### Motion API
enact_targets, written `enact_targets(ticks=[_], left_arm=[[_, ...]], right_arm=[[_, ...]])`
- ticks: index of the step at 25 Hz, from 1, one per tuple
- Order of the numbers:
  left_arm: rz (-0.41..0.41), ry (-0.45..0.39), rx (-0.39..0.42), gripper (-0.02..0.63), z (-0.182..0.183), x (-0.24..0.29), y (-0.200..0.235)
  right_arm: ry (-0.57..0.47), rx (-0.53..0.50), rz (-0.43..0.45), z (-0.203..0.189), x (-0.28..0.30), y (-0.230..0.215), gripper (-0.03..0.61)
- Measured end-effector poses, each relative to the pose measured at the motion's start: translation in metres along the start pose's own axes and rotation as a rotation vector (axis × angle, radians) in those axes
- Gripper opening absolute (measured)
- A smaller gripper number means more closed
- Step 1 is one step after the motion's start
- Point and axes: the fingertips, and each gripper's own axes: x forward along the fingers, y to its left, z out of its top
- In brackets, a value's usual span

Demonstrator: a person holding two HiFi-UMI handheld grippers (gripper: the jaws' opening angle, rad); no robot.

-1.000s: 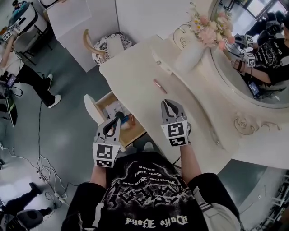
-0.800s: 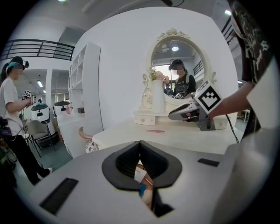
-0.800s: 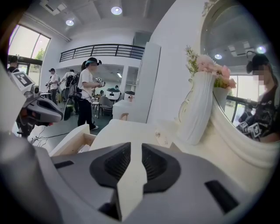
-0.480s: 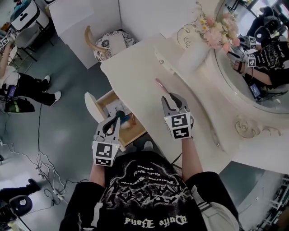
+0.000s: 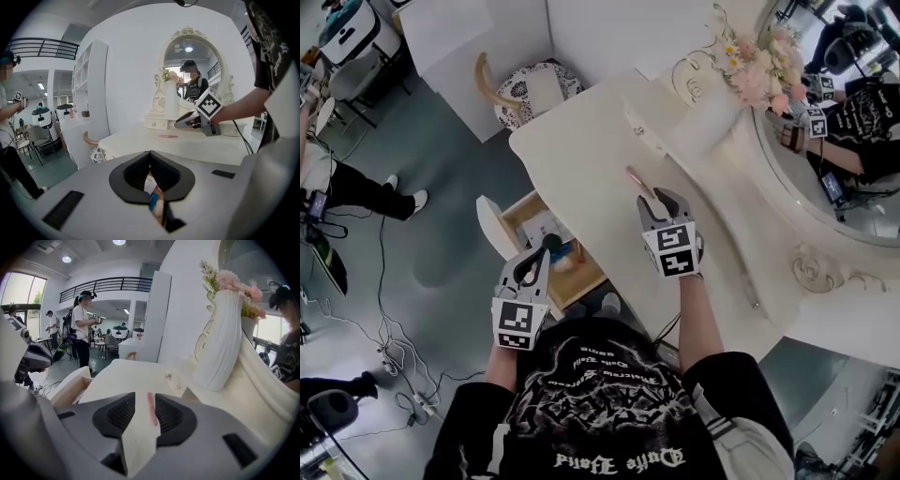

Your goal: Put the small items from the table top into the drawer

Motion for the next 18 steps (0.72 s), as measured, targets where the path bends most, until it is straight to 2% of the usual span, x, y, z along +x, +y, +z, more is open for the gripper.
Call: enact_targets(ticks=[11, 18], left_arm=[[0.030, 0.040, -0.054, 0.015, -0.014, 0.001, 0.019], [0.055, 0.056, -0.063, 0.015, -0.017, 0.002, 0.029]], right_arm=[[0.032, -0.012, 0.006, 0.004, 0.030, -0.014, 0.121], [0.083, -0.002, 0.021, -0.010, 0.049, -0.017, 0.121]])
